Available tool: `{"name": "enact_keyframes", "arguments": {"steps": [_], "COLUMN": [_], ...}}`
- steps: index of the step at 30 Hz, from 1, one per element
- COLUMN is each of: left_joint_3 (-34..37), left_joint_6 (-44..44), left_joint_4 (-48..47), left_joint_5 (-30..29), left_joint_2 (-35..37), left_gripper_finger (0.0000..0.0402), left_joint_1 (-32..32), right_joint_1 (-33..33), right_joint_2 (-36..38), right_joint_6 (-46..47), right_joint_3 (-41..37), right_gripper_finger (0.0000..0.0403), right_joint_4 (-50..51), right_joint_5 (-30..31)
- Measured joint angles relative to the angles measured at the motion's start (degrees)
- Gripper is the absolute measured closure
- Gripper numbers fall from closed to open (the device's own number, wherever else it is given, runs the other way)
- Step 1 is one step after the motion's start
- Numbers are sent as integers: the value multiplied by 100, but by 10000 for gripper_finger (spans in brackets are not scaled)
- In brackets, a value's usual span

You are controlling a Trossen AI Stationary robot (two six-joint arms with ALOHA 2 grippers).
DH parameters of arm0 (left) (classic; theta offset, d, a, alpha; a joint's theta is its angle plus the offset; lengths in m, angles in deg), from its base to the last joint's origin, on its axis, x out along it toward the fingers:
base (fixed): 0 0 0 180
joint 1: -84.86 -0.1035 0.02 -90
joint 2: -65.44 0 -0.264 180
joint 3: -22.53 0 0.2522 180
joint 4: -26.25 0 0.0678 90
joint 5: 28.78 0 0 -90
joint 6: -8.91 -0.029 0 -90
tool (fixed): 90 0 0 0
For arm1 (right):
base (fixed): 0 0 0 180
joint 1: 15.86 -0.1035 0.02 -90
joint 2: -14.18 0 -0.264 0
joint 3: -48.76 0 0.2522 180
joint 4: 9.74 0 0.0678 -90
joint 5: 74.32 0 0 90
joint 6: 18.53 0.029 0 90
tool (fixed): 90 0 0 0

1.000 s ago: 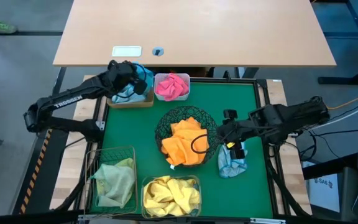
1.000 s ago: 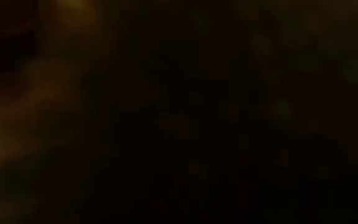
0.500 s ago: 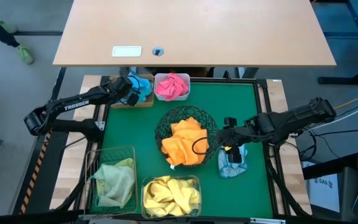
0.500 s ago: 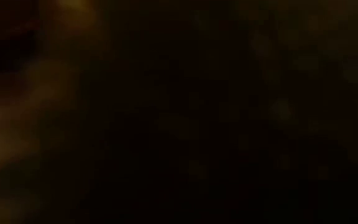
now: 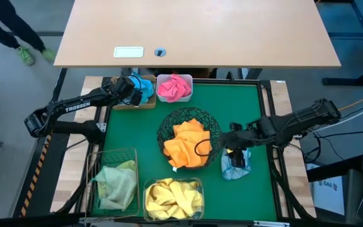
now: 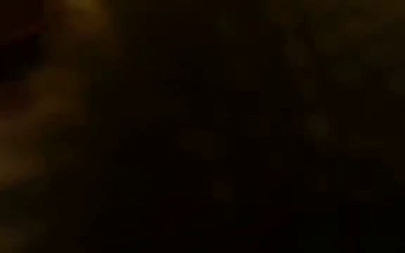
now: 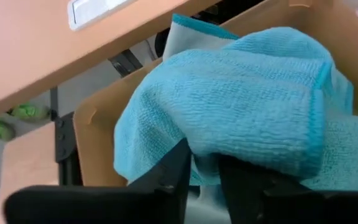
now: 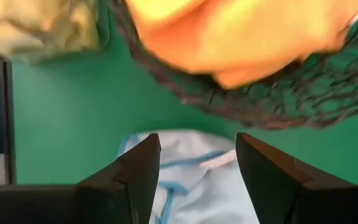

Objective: Sort microfiber towel by color & place in baskets
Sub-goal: Put the blue towel into the orange bin

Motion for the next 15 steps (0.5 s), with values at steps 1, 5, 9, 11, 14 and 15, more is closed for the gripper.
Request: {"name": "enact_keyframes", "arguments": {"steps": [1,5,9,11,14,15], "left_joint_3": [0,-14,-224,-333,-550,-630], "left_joint_6": [88,231,239,241,239,237], "left_joint_4": [-1,-21,-180,-230,-278,-295], "left_joint_5": [35,344,665,832,1087,1156], "left_joint_2": [1,17,17,17,17,17], "left_gripper_finger": [319,281,257,251,248,248], "left_joint_1": [0,0,0,0,0,0], "right_joint_1": [-56,-295,-560,-671,-793,-820], "right_joint_2": [2,0,0,0,-2,-2], "right_joint_6": [39,240,728,994,1289,1343], "right_joint_3": [-83,-577,-1191,-1491,-1909,-2029], "right_gripper_finger": [191,191,191,191,191,191], "right_joint_4": [-1,-51,-156,-360,-748,-915], "right_joint_5": [-48,-73,61,180,294,301]}}
